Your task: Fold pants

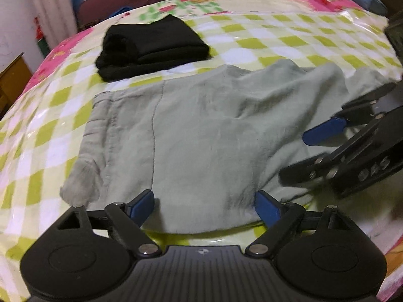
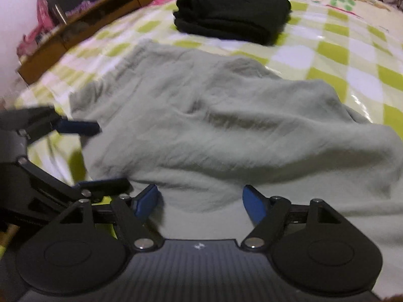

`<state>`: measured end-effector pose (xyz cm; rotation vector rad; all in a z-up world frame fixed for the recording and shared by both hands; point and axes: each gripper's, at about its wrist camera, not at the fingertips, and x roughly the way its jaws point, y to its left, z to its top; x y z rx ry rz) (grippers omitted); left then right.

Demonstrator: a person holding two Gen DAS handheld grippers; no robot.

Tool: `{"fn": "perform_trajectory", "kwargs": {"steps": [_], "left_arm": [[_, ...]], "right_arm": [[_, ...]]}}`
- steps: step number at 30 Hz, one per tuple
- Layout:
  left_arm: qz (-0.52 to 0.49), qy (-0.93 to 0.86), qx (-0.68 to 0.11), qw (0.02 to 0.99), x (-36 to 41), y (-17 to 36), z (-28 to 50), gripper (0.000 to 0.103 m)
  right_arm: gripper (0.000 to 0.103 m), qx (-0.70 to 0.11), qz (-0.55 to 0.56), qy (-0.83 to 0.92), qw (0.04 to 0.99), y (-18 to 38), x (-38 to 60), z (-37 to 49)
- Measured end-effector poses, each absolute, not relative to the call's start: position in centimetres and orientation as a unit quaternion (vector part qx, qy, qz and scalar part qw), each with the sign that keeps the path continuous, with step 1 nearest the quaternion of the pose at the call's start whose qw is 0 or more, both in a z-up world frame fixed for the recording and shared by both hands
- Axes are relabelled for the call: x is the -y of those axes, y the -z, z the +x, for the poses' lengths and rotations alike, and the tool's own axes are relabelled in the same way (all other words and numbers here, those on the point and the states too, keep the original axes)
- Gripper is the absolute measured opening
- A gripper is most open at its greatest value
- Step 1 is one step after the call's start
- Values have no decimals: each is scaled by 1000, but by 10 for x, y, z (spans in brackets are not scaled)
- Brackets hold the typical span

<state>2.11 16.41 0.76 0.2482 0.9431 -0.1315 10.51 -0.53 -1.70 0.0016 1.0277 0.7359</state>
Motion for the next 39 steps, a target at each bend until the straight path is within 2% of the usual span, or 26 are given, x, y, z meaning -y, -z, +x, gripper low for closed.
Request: {"fn": "perform_trajectory", "kwargs": {"steps": [1, 9, 13, 16, 22, 27, 33, 34, 39], "left_arm": [[126, 60, -447, 883, -160, -11, 19, 100], [185, 97, -390, 897, -102, -42, 12, 99], [183, 159, -366, 898, -48, -50, 20, 99], [186, 212, -364, 887, 7, -45, 35, 99], [220, 322, -347, 853, 114, -37, 42, 99], [237, 373, -352, 825, 164, -27, 38, 99], [235, 384, -371, 812, 179, -15, 42, 99], [233, 386, -373, 811, 179, -14, 42, 99], [230, 394, -374, 807, 182, -9, 42, 99]], "right_arm": [[63, -482, 23, -339, 807, 12, 17, 105], [64, -440, 78, -161, 880, -40, 202, 65], [66, -412, 109, -5, 905, -51, 326, 39], [66, -416, 172, 8, 893, -44, 381, 40], [66, -426, 243, -11, 871, -8, 403, 66], [66, -428, 279, -44, 858, 0, 408, 83], [66, -460, 219, -27, 860, 5, 399, 103], [63, -461, 215, -19, 861, 6, 403, 103], [61, -442, 170, 68, 878, -3, 421, 102]]}}
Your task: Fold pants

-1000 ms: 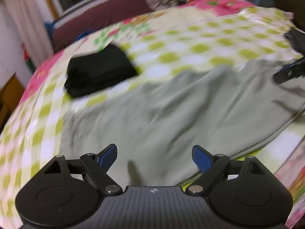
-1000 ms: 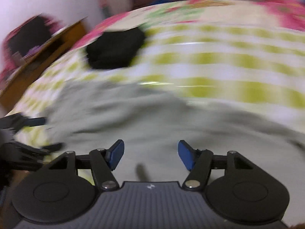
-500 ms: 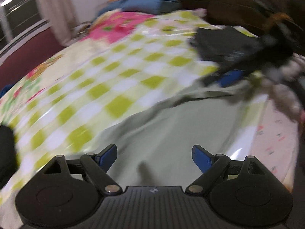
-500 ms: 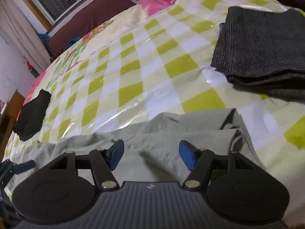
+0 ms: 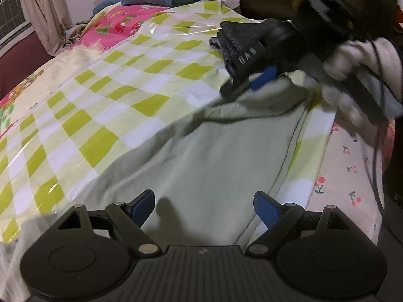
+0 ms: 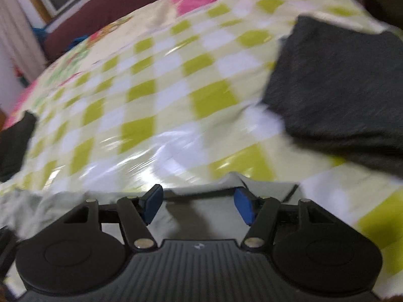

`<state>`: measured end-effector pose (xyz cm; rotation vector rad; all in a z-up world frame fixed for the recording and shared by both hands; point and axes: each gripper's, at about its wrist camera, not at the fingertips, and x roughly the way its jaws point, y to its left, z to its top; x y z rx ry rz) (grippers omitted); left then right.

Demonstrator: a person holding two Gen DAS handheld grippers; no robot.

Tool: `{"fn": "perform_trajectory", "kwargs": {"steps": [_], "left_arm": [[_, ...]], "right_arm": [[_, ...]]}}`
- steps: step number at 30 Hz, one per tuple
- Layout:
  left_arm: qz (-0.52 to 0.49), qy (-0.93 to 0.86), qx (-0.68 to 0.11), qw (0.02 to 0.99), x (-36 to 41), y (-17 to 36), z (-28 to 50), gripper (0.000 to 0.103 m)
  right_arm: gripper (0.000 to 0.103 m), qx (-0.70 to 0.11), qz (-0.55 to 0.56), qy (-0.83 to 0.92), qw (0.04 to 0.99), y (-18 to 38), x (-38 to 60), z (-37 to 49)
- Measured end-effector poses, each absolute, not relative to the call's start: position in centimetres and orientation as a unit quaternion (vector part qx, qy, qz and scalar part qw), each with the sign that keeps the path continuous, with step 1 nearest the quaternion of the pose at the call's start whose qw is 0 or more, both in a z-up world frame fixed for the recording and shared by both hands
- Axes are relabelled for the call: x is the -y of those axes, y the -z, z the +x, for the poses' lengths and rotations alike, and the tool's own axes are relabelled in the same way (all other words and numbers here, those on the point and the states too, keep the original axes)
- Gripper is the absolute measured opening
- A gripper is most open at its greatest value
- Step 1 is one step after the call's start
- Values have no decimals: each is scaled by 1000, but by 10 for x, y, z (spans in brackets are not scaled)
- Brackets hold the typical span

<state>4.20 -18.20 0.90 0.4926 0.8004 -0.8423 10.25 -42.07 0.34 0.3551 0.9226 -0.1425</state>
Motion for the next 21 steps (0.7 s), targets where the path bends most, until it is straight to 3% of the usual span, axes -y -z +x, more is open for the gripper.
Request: {"fn": "perform_trajectory", "kwargs": {"steps": [10, 16, 21], "left_arm": [[259, 397, -358, 805, 193, -3, 34, 99], [263, 394, -364, 802, 191, -1, 35, 99], [274, 391, -362, 801, 193, -2, 32, 100]], "right_arm": [[67, -378, 151, 119, 906, -32, 459, 74], [70, -401, 134, 105, 900, -33, 454, 18], [71, -406, -21, 106, 907, -34, 421, -8]]}}
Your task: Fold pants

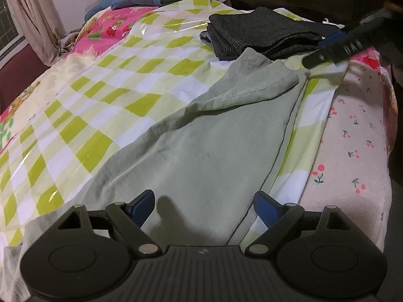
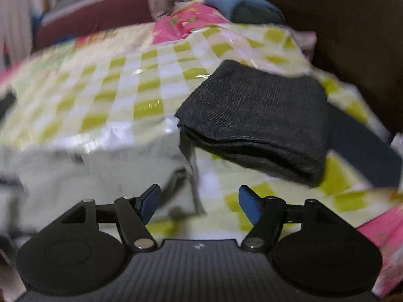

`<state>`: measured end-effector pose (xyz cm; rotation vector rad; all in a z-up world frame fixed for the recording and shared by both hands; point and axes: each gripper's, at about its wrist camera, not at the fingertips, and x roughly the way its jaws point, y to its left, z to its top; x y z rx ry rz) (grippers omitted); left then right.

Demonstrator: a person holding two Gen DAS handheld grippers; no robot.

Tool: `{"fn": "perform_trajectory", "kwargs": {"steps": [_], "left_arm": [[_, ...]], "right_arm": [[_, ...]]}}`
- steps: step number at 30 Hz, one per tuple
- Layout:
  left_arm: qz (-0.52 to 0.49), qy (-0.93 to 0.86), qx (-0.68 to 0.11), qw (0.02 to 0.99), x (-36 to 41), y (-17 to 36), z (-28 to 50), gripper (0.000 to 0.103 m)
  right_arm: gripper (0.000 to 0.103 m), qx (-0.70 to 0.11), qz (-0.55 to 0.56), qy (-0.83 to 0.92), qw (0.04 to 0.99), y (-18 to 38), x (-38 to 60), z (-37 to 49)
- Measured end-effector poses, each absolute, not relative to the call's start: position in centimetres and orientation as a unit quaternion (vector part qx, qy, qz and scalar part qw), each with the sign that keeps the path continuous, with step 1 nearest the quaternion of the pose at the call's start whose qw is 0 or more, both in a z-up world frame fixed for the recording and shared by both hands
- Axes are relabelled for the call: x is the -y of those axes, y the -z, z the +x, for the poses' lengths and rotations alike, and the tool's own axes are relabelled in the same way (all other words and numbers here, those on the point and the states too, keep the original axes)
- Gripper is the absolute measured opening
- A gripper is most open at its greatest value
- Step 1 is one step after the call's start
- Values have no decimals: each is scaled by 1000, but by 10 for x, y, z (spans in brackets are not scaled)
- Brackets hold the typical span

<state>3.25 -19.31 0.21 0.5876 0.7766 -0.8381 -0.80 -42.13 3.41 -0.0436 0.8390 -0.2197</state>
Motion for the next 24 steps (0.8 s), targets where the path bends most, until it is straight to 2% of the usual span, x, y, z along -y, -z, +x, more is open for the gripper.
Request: {"fn": "perform_trajectory", "kwargs": {"steps": [3, 7, 11, 13, 15, 17, 19, 24], "left_arm": [[279, 387, -362, 801, 194, -2, 31, 100], [286, 384, -360, 801, 195, -4, 28, 99], [289, 383, -360, 800, 194, -5, 28, 99], [287, 384, -361, 800, 194, -5, 29, 99], [285, 384, -363, 800, 194, -4, 29, 99], [283, 384, -363, 800, 194, -4, 30, 99], [278, 386, -365, 801, 193, -3, 31, 99], [266, 387, -370, 802, 191, 0, 35, 100]], "right_arm": [[72, -411, -82, 101, 902, -27, 410, -2], [72, -439, -110, 74, 888, -17, 406, 21], [72, -429, -132, 52, 892, -18, 402, 41], [73, -403, -86, 58, 909, -30, 414, 51], [79, -377, 21, 99, 921, -40, 441, 61], [80, -362, 140, 134, 912, -42, 475, 64], [80, -354, 212, 146, 899, -38, 498, 58], [80, -368, 224, 144, 891, -29, 505, 25]]}}
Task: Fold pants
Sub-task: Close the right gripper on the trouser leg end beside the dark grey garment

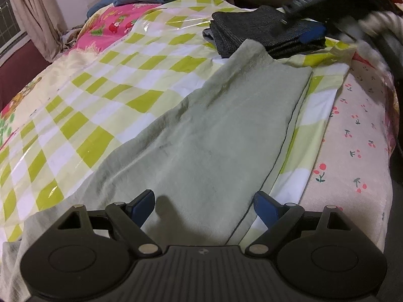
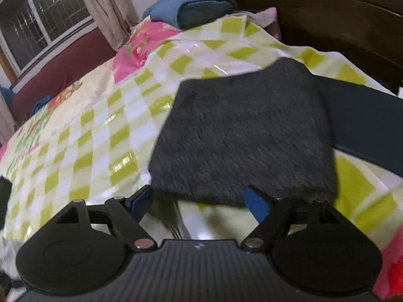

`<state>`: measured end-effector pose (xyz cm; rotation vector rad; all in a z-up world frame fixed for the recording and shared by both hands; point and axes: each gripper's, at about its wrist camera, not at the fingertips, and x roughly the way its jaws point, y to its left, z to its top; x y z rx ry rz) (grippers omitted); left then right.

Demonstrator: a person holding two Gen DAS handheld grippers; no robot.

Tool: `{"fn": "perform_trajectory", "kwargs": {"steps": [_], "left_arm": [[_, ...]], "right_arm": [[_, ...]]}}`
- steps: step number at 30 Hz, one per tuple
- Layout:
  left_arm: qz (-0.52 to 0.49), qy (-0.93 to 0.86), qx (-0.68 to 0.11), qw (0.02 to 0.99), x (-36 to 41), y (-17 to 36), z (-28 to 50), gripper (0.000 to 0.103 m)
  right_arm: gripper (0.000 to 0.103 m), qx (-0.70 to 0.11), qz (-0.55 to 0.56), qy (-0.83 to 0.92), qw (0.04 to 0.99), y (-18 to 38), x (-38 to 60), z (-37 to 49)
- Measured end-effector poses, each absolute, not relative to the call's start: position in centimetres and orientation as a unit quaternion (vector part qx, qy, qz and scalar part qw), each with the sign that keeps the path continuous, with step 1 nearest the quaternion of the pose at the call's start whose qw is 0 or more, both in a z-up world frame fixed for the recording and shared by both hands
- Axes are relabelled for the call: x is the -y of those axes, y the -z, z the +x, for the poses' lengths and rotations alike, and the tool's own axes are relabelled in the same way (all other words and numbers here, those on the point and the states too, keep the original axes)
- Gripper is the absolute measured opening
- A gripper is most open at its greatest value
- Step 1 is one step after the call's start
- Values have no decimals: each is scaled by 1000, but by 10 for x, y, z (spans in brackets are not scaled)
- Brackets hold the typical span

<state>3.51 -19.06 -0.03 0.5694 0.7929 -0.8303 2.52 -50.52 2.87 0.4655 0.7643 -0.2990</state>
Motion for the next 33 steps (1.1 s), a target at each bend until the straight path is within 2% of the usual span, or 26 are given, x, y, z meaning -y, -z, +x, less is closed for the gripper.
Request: {"fn": "perform_trajectory", "kwargs": {"steps": [8, 12, 14, 15, 17, 20, 23, 24, 25, 27, 29, 30, 33], "left_arm": [[270, 385, -369, 802, 192, 1, 34, 100], [277, 385, -366, 801, 194, 0, 32, 100], [278, 385, -362, 802, 194, -1, 31, 100], [276, 386, -363, 802, 193, -1, 31, 99], [276, 387, -364, 801, 192, -1, 31, 100], [280, 385, -362, 801, 193, -2, 31, 100], [279, 384, -363, 802, 192, -3, 31, 99], [279, 383, -363, 802, 191, -2, 31, 99], [278, 383, -364, 802, 191, -2, 32, 99], [277, 383, -365, 802, 192, -1, 32, 99], [275, 383, -366, 802, 192, 0, 33, 99], [275, 384, -366, 802, 191, 0, 32, 100], [276, 382, -365, 803, 190, -1, 32, 100]], "right_arm": [[80, -405, 280, 75, 867, -3, 506, 11], [83, -427, 294, 40, 854, 8, 505, 21], [77, -421, 318, 20, 850, 2, 507, 16], [71, -413, 341, 2, 845, 1, 509, 12], [70, -402, 366, -17, 839, 0, 511, 7], [63, -418, 344, 4, 841, 12, 513, 13], [64, -408, 370, 6, 835, 14, 517, 11], [51, -402, 373, 0, 836, 11, 515, 8], [34, -398, 387, -8, 832, 9, 513, 3], [23, -381, 430, -31, 818, 10, 511, -5], [23, -365, 450, -34, 814, 17, 512, -11], [19, -368, 452, -24, 812, 22, 514, -11], [21, -377, 477, -39, 793, 36, 521, -5]]}}
